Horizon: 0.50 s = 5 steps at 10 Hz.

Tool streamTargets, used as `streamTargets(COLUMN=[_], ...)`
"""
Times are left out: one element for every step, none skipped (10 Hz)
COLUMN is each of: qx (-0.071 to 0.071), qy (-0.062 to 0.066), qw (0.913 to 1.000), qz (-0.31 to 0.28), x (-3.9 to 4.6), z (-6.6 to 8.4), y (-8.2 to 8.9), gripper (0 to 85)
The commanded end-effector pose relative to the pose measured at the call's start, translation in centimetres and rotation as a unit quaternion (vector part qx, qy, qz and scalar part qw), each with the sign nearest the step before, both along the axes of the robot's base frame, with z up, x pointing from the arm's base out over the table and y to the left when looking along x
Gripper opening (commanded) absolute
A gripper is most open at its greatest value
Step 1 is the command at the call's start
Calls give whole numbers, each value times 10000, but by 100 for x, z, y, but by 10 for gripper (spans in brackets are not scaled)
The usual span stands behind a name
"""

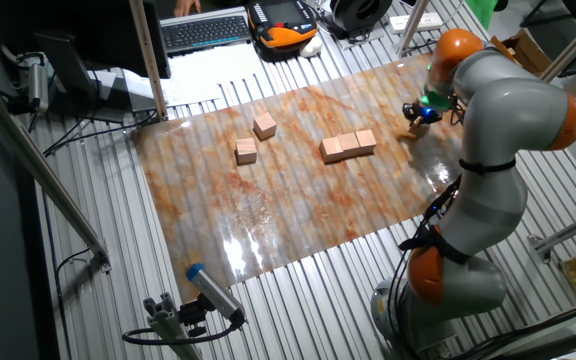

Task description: Stack the blocks into a pyramid shape

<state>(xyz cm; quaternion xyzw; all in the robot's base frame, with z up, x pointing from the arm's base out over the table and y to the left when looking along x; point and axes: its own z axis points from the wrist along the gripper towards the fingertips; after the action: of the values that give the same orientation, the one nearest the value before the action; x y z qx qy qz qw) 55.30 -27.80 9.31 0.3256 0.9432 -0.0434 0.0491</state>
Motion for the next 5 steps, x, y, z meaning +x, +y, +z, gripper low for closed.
streamTargets(qx=[-117,-152,-193,-200,-204], qy=[-6,-24,-37,-45,-52], qw=[9996,9994,9992,9991,9992], qz=[-244,-323,-357,-365,-327], x=[-2,1,15,33,57], z=[0,1,16,38,64], y=[-5,-12,-48,-97,-172], gripper=[510,680,680,680,680])
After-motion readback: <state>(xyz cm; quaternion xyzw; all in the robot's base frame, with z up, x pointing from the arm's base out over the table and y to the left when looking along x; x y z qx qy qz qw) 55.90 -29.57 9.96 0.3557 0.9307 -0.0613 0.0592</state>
